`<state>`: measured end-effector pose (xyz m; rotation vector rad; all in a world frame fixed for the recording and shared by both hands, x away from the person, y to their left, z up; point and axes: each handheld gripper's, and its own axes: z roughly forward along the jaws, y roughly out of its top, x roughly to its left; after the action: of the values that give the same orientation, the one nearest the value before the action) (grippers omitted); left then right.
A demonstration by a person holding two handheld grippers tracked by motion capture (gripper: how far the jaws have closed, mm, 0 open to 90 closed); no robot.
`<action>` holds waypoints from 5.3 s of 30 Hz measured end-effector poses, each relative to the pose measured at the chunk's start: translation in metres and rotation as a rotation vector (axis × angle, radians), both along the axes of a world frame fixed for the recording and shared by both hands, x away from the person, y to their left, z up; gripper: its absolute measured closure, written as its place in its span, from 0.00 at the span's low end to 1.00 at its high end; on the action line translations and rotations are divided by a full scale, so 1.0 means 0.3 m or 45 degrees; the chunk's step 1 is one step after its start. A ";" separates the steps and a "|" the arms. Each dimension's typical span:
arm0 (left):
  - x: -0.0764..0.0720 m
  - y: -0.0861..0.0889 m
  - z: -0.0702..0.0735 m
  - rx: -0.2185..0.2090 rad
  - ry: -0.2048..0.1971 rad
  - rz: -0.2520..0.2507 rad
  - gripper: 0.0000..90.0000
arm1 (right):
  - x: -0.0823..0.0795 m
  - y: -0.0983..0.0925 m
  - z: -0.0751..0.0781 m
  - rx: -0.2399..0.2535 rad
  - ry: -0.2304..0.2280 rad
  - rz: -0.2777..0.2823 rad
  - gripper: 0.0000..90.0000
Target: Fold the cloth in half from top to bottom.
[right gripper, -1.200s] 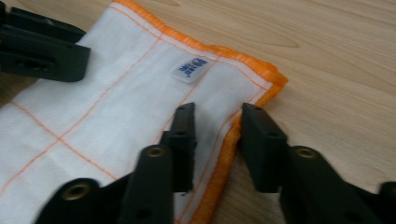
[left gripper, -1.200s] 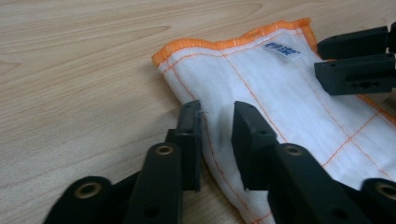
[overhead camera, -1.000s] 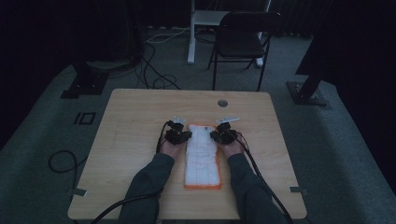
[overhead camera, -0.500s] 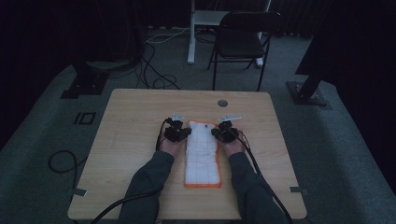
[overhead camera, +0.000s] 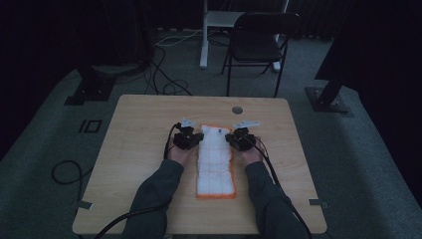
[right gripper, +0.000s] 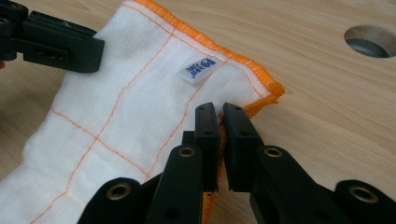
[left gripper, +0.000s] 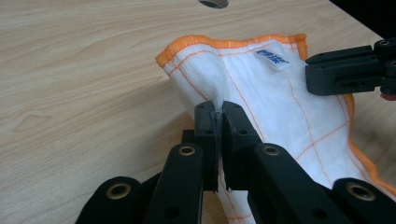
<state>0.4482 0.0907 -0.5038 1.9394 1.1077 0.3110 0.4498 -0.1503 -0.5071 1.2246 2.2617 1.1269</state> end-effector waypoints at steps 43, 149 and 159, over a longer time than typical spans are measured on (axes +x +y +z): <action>-0.400 0.045 -0.057 -0.044 0.056 -0.103 0.92 | -0.347 -0.029 -0.037 -0.084 0.053 0.233 0.83; -0.487 0.039 -0.100 -0.042 0.105 -0.244 0.86 | -0.356 -0.044 0.006 -0.107 -0.030 0.162 0.58; -0.531 0.090 -0.102 -0.014 0.090 -0.218 0.83 | -0.374 -0.088 -0.004 -0.097 -0.010 0.132 0.58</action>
<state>0.2888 0.1177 -0.5346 2.0338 0.9777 0.1436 0.3377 -0.1767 -0.5083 1.0833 2.3634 1.0690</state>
